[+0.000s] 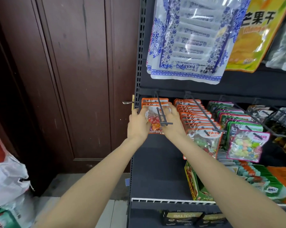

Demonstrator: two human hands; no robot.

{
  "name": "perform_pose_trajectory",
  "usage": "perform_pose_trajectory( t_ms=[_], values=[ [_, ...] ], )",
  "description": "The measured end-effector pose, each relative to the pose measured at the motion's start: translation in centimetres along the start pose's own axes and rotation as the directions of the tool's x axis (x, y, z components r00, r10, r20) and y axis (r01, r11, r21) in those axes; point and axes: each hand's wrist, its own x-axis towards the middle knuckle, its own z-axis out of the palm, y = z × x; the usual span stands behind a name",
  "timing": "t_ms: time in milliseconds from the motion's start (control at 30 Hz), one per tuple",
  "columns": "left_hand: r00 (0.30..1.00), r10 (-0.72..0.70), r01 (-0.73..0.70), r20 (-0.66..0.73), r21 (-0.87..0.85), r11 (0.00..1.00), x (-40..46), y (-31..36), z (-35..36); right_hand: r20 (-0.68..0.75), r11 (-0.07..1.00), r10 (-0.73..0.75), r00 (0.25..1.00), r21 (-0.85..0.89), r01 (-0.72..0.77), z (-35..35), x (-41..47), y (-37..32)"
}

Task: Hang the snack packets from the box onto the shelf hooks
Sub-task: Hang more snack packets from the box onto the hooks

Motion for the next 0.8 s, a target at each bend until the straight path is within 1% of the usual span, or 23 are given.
perform_pose_trajectory(
  t_ms=[67,133,200,267,367,433,500,567,600,667,733,800],
  values=[
    [0.994,0.045,-0.041,-0.101,0.042,0.998,-1.7,0.1,0.0,-0.038,0.999,0.019,0.999,0.034,-0.018,-0.6,-1.4,-0.3],
    [0.993,0.053,-0.055,-0.107,-0.014,0.998,-3.8,0.3,0.1,-0.057,0.999,0.01,0.998,0.035,-0.008,-1.7,-3.4,-0.3],
    [0.996,0.059,-0.063,-0.064,-0.067,0.996,-6.0,0.6,0.6,-0.048,1.0,-0.017,0.999,0.018,0.018,-2.7,-5.7,0.7],
    [0.997,0.081,-0.081,-0.001,-0.125,0.989,-8.5,1.6,1.5,-0.002,1.0,0.011,1.0,0.022,-0.011,-4.0,-8.1,2.4],
    [0.983,0.131,-0.106,0.126,-0.187,0.977,-12.3,4.3,3.8,0.07,0.991,0.131,0.989,-0.024,-0.129,-6.2,-13.0,5.8],
    [0.963,0.152,-0.101,0.224,-0.222,0.97,-15.0,6.2,6.6,0.134,0.973,0.228,0.964,-0.061,-0.221,-7.8,-17.0,8.8],
    [0.934,0.149,-0.068,0.325,-0.248,0.966,-17.8,8.3,10.0,0.216,0.94,0.342,0.915,-0.084,-0.332,-9.3,-21.0,12.3],
    [0.887,0.161,-0.044,0.432,-0.268,0.963,-20.6,10.6,13.9,0.271,0.884,0.468,0.841,-0.14,-0.446,-10.7,-24.9,16.7],
    [0.853,0.182,-0.045,0.49,-0.278,0.959,-22.1,11.9,16.0,0.286,0.855,0.518,0.806,-0.175,-0.488,-11.2,-26.8,19.1],
    [0.76,0.219,-0.056,0.611,-0.275,0.96,-25.0,14.8,20.3,0.298,0.803,0.596,0.746,-0.221,-0.553,-12.1,-30.9,24.2],
    [0.679,0.232,-0.055,0.697,-0.267,0.962,-27.9,17.5,24.6,0.318,0.732,0.681,0.659,-0.274,-0.624,-12.8,-34.8,29.0],
    [0.635,0.212,-0.031,0.743,-0.25,0.968,-30.7,20.1,29.1,0.34,0.669,0.742,0.578,-0.32,-0.671,-13.4,-38.3,33.2]
  ],
)
